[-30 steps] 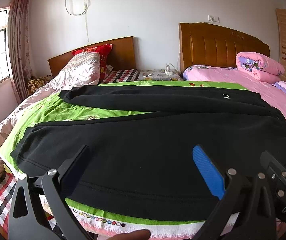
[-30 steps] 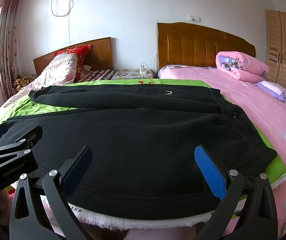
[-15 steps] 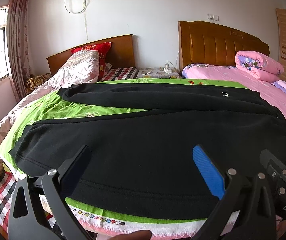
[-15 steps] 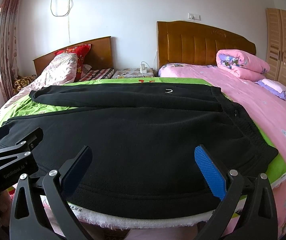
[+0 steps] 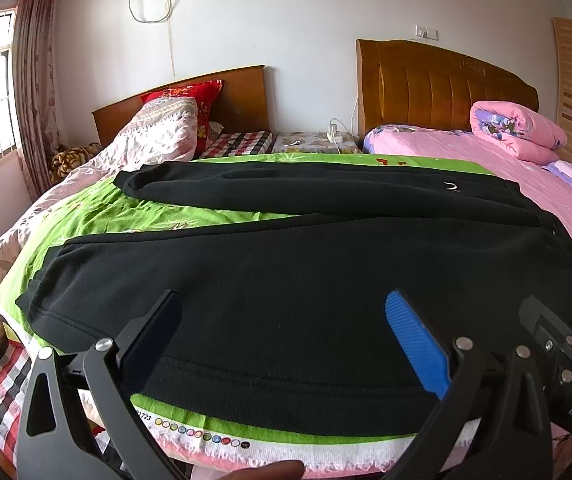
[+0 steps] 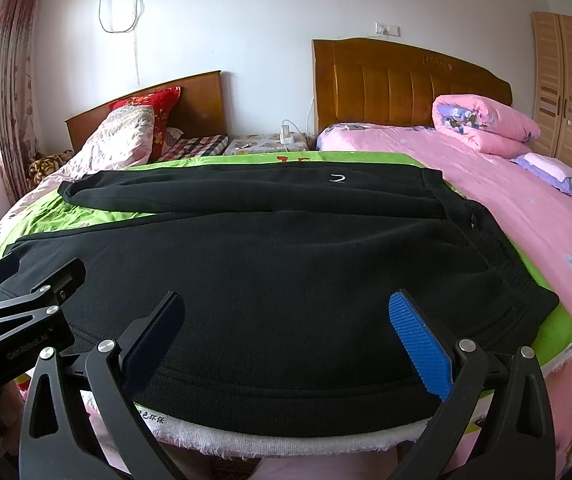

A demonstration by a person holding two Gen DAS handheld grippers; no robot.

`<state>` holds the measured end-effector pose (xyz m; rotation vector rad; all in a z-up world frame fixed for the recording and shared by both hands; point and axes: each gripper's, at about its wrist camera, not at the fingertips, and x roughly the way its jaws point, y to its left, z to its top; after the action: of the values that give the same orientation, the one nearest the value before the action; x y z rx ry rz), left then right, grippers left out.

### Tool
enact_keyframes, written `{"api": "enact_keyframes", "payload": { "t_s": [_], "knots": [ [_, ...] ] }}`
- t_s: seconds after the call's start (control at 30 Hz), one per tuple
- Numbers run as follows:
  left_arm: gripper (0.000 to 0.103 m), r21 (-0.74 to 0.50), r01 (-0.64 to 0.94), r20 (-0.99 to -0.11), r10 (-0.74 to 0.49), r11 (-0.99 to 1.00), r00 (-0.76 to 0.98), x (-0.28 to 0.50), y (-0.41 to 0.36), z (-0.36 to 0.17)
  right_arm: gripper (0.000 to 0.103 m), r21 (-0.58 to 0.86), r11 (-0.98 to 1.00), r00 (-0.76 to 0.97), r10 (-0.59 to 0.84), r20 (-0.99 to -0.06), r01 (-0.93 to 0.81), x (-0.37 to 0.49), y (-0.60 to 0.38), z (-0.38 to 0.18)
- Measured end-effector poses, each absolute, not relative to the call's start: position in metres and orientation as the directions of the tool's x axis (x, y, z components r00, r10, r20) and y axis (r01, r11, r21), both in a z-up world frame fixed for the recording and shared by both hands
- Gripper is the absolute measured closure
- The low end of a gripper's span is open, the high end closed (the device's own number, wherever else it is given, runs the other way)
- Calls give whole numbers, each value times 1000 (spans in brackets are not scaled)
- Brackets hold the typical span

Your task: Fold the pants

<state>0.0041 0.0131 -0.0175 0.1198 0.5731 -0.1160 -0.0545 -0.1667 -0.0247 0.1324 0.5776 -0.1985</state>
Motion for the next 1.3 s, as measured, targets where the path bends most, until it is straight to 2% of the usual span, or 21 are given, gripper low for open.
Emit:
{"api": "enact_keyframes", "payload": {
  "t_s": [1.13,1.3],
  "knots": [
    [1,69,157,-568,-91,985,818,4,15,-25,4,84,969,810,-144,-569,231,-54,-171,-30],
    [1,50,204,-569,-139,978,810,8,18,-16,4,115,978,795,-72,-603,176,-40,-189,-25]
  ]
}}
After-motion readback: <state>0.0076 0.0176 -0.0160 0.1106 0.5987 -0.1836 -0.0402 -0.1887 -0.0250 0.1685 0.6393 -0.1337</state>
